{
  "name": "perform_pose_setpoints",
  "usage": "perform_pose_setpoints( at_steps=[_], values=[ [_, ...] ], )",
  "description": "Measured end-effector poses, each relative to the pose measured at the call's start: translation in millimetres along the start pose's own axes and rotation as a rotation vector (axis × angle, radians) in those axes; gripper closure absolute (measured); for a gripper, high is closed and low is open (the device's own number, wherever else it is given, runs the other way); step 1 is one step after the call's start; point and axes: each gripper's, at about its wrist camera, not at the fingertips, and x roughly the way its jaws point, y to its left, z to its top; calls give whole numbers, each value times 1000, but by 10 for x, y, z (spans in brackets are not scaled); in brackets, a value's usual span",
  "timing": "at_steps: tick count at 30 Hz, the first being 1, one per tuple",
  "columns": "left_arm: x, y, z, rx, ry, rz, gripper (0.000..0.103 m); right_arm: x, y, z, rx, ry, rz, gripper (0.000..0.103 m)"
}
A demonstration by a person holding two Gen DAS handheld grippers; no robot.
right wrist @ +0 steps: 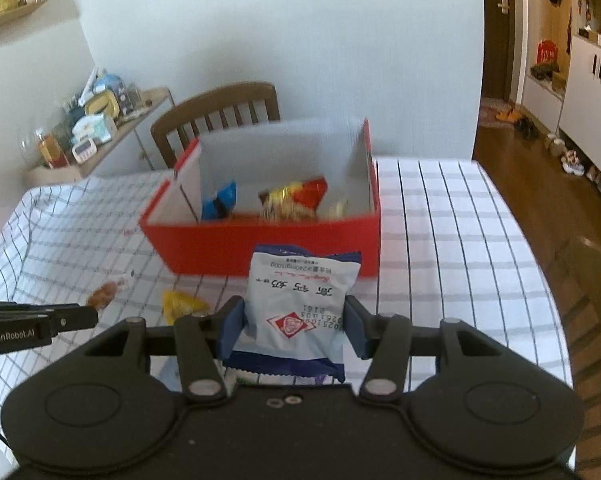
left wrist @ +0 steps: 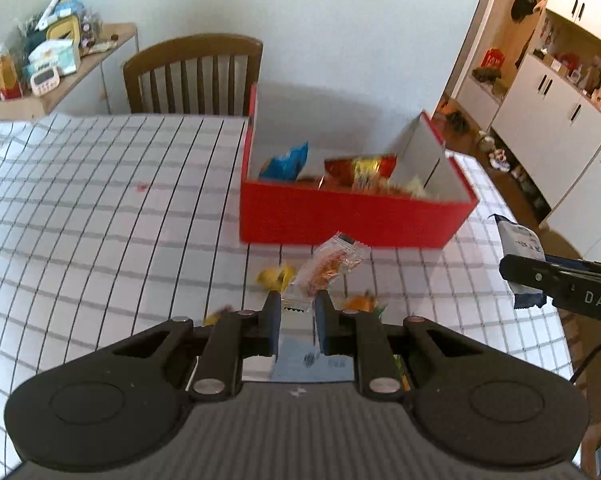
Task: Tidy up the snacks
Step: 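Carry the orange wrapped snack in the left tool while the right tool carries the white packet into the box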
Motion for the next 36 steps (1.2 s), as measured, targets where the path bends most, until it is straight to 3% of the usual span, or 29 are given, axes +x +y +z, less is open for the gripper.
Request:
perform_pose_setpoints(
  at_steps=[10, 18, 28, 36],
  values=[
    [-30, -153, 594, 40, -82, 27, 86, 27, 60, 549, -45, -74, 4, 51],
    [164, -251, 1017, 90, -105, 94, 86, 286, 117, 895, -93, -76, -21, 51],
    [581, -323, 1407, 142, -69, 138, 86, 685, 116, 1106, -98, -44, -29, 51],
    [1068, -393, 1507, 164, 5, 135, 86, 1112, 78, 1151, -108, 34, -47, 51]
  ],
)
